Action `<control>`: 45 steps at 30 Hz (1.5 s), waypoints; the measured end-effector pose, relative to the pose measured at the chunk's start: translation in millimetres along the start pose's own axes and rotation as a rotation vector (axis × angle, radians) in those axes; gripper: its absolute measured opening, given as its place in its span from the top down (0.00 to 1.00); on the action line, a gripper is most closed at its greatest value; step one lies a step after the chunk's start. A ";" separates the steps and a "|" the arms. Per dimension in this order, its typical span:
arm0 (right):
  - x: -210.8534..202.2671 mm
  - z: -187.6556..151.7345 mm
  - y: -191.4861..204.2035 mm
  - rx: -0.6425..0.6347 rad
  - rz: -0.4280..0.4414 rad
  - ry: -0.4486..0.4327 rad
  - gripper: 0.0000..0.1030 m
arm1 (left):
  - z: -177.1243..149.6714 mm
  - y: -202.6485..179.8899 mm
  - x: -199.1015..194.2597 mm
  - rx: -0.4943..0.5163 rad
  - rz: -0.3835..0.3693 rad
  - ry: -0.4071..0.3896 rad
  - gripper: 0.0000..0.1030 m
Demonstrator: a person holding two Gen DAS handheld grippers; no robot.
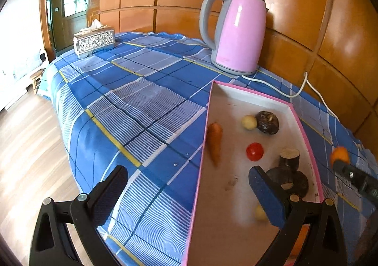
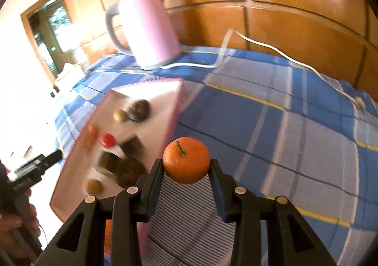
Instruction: Organize fruits
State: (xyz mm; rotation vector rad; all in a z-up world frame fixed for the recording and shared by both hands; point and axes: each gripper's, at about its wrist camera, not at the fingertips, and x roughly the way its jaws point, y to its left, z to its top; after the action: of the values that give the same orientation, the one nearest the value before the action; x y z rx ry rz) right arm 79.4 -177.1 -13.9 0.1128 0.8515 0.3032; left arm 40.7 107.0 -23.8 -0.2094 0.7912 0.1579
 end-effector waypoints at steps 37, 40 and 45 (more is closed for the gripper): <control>11.1 -2.6 54.6 -0.045 -0.075 -0.016 0.47 | -11.0 -35.1 -21.1 0.120 -0.026 -0.019 0.00; -2.1 -15.3 56.7 -0.048 -0.108 -0.036 0.43 | -16.8 -35.2 -28.4 0.133 0.007 -0.040 0.00; -18.7 -30.6 53.4 0.001 -0.142 -0.063 0.42 | -19.8 -30.8 -35.8 0.106 -0.016 -0.049 0.00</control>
State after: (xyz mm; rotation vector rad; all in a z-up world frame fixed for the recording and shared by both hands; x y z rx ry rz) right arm 33.2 -132.8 -8.8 0.0617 0.7924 0.1652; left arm 9.1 70.1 -7.7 -0.1110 0.7471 0.1057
